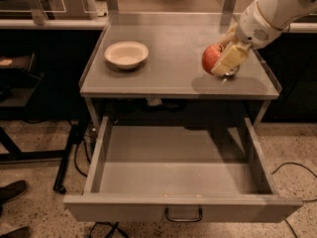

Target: Place apple into top drawer

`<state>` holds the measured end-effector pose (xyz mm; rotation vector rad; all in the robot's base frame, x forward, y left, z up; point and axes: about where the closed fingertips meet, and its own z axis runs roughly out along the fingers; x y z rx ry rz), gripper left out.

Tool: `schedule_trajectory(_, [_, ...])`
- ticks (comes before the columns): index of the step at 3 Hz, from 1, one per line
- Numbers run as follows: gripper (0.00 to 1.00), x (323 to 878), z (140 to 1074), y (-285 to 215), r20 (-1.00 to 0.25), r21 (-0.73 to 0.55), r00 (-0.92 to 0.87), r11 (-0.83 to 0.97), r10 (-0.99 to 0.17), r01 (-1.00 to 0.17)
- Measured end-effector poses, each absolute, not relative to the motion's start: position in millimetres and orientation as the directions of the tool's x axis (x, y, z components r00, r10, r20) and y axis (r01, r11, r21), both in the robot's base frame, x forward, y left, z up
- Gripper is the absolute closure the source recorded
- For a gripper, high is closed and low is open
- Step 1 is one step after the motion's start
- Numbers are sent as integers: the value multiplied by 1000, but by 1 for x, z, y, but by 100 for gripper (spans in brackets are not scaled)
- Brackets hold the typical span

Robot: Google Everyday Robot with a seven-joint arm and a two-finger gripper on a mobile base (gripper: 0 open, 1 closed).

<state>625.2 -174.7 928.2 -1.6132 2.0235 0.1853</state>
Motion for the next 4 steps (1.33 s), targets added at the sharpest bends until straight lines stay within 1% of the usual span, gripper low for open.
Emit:
schedule_trajectory(1, [100,585,936,-178,-472,-230,-150,285,-869,-930])
schedule_trajectory(2, [100,543,920,-174,-472,-174,-183,295,-862,-940])
schedule_trajectory(3, [100,534,905,-174,-460,-143,-196,290,-866,-946])
schedule_trajectory(4, [100,534,905,-174,-461,-143,-196,290,-866,-946])
